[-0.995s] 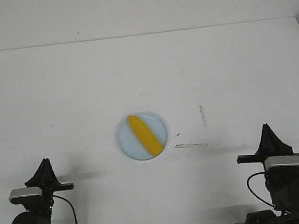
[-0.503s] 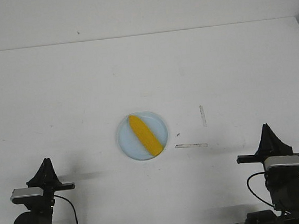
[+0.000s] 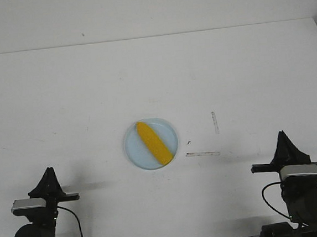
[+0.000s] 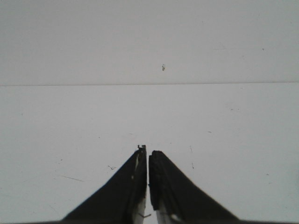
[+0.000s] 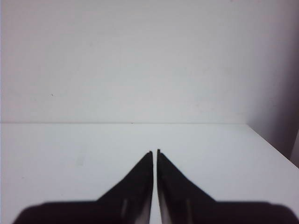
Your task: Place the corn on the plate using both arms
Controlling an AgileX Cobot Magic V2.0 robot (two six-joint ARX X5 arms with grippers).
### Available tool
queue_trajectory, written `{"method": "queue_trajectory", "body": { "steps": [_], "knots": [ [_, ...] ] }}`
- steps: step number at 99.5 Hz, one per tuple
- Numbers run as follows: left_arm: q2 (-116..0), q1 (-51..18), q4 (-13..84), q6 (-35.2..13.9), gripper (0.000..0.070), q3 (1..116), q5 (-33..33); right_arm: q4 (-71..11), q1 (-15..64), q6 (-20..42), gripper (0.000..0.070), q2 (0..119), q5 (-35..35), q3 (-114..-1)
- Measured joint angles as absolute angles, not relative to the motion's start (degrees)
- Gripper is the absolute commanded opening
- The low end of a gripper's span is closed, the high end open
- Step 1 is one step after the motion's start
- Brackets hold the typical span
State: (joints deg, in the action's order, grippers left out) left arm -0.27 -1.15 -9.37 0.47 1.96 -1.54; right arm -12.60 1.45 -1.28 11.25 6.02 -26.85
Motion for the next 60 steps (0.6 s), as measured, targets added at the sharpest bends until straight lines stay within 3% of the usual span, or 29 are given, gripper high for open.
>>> {"method": "queue_trajectory", "body": {
  "steps": [60],
  "knots": [
    [-0.27,-1.15,-9.37,0.47,0.0001,1.96,-1.52,-12.45,1.02,-1.30,0.0013,10.74,5.69,-26.06]
  ]
}}
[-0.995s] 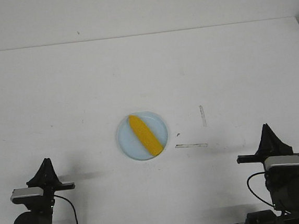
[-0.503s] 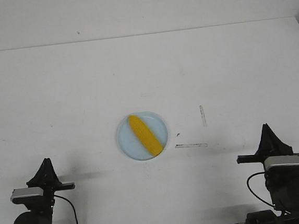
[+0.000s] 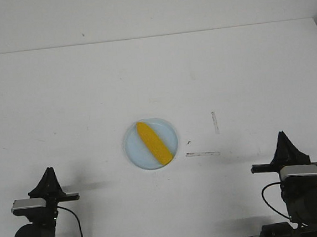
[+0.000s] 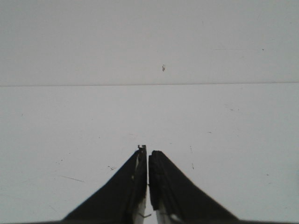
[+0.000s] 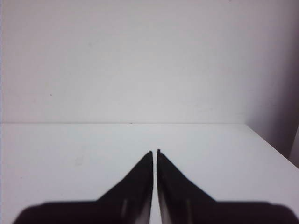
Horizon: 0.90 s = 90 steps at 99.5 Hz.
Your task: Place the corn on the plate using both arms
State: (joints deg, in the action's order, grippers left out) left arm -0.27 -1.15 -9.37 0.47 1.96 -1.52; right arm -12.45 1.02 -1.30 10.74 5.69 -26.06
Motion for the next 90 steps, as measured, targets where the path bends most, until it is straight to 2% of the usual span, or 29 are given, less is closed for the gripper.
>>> {"method": "queue_trajectory", "body": {
  "steps": [26,37,60,78,90],
  "knots": [
    [-0.27,-1.15,-9.37,0.47,0.0001,1.96,-1.54,-3.14,0.69,-1.28,0.0013,8.21,1.45,-15.42],
    [-0.27,-1.15,-9.37,0.47,0.0001,1.96,-1.54,-2.76,0.69,-1.28,0.0012,5.06,-1.45,-11.40],
    [-0.27,-1.15,-9.39,0.47,0.0002,1.96,-1.54,-2.13,0.71,-1.19,0.0013,0.03,-1.52,-7.22],
    [-0.27,-1.15,-9.34,0.47,0.0001,1.96,-1.52,4.99,0.71,1.50,0.0012,0.03,-1.54,-1.37],
    [-0.27,-1.15,-9.34,0.47,0.0002,1.96,-1.52,3.46,0.71,1.98,0.0013,0.32,-1.56,-0.80]
  ]
}}
